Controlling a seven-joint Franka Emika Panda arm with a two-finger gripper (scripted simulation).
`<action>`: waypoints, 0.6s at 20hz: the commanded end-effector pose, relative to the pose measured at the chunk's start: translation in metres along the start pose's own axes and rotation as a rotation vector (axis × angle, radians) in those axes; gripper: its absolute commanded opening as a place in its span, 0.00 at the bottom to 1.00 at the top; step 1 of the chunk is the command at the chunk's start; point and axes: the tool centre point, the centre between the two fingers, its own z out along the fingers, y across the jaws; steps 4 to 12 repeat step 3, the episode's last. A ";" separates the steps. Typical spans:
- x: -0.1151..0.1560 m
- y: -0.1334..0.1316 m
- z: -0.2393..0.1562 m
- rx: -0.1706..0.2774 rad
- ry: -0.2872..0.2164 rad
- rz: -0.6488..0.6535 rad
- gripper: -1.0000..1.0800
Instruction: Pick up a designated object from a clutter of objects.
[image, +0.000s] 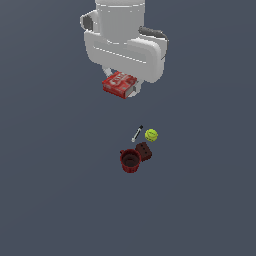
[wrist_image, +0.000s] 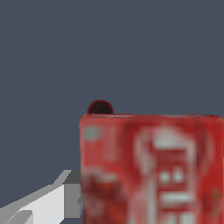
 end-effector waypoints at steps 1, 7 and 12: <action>0.000 0.000 0.000 0.000 -0.001 0.001 0.00; 0.001 0.000 0.001 0.000 -0.001 0.001 0.00; 0.001 0.000 0.001 0.000 -0.001 0.001 0.00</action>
